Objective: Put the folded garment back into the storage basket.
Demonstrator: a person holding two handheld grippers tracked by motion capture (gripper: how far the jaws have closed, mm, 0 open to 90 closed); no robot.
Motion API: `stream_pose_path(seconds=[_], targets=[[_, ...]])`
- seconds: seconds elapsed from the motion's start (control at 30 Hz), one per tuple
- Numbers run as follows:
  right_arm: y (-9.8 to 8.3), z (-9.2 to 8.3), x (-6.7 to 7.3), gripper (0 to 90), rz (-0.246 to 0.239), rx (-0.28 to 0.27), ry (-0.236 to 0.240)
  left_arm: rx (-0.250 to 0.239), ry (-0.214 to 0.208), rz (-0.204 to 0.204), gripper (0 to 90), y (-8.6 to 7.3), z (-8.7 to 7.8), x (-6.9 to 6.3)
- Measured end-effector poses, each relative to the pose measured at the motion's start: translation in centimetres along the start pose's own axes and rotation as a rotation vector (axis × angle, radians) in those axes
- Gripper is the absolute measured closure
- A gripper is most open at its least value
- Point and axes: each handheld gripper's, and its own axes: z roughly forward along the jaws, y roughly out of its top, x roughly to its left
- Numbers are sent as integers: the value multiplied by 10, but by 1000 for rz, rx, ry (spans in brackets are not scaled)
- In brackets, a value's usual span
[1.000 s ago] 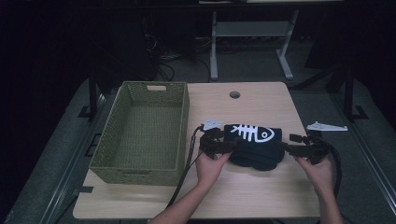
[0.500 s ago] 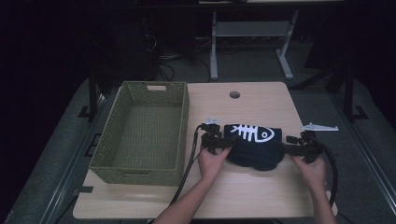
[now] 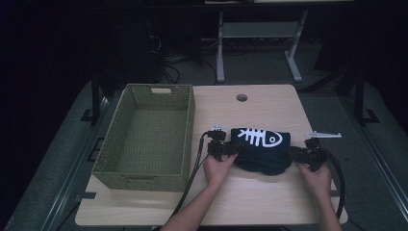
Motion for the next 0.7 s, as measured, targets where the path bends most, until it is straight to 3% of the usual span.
stream_pose_path(seconds=[0.13,0.37,0.4,0.5,0.7], targets=[[-1,1,0,446,-1,8,2,1,-1,11,431,-2,1,-2],[-2,5,3,570,-14,14,5,11,-24,14,540,-2,2,-4],[-2,4,3,634,-14,7,18,12,-30,11,569,-2,3,-3],[-3,2,4,683,-13,-1,35,12,-41,13,610,-2,2,-4],[0,-7,8,714,-18,-24,83,-17,-79,47,690,2,-8,-14]])
